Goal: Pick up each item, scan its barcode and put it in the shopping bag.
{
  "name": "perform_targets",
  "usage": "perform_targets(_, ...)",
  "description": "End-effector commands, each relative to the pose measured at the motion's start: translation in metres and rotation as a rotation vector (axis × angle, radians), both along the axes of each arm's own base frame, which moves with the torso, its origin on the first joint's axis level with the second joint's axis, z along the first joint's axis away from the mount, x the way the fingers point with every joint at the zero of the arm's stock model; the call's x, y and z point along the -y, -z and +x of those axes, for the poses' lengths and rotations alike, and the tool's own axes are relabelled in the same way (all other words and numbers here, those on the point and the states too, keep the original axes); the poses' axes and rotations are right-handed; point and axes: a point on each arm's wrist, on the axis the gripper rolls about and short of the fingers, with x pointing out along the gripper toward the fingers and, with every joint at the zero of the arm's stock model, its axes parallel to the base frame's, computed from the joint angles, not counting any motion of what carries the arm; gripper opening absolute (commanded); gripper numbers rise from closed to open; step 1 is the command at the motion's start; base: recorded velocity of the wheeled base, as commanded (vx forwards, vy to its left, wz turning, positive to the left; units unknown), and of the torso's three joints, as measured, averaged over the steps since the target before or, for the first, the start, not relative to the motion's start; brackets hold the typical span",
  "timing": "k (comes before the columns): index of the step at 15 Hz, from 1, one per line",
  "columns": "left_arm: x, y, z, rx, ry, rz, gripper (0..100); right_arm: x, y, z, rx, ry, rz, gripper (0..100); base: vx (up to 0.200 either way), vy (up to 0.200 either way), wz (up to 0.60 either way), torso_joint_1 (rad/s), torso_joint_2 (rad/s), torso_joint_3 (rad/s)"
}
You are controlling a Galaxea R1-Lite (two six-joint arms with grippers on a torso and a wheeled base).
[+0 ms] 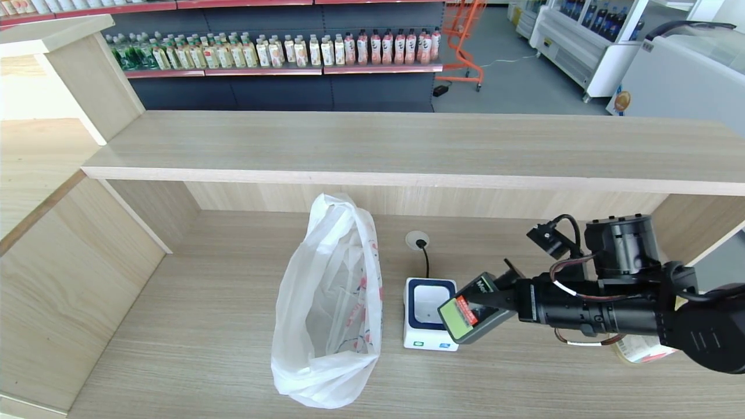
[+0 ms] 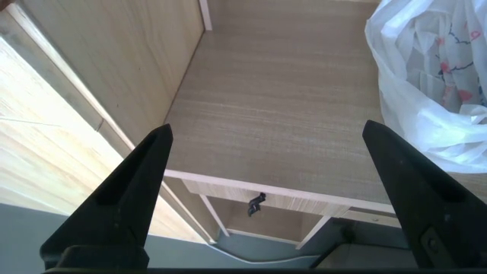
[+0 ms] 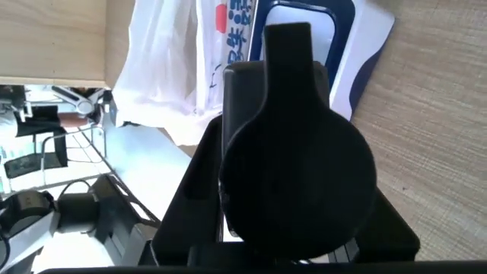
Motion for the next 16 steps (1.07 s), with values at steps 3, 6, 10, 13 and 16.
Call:
perform_targets(3,0.000,0.000,0.000,0.000,-0.001,0.000,100,-0.017,0.021,0.012,-0.039,-0.015,-0.037,0,0.000,0.000,0.00,0.000,0.00,0.000)
perform_targets(6,0.000,0.000,0.000,0.000,-0.001,0.000,100,-0.023,0.022,0.018,-0.012,-0.027,-0.030,0,0.000,0.000,0.00,0.000,0.00,0.000)
perform_targets(10,0.000,0.000,0.000,0.000,-0.001,0.000,100,-0.029,0.026,0.025,-0.001,-0.036,-0.026,0,0.000,0.000,0.00,0.000,0.00,0.000)
perform_targets(13,0.000,0.000,0.000,0.000,-0.001,0.000,100,-0.030,0.033,0.031,0.012,0.004,-0.054,0,0.000,0.000,0.00,0.000,0.00,0.000)
perform_targets(16,0.000,0.000,0.000,0.000,-0.001,0.000,100,-0.027,0.013,0.026,0.063,0.013,-0.022,0,0.000,0.000,0.00,0.000,0.00,0.000)
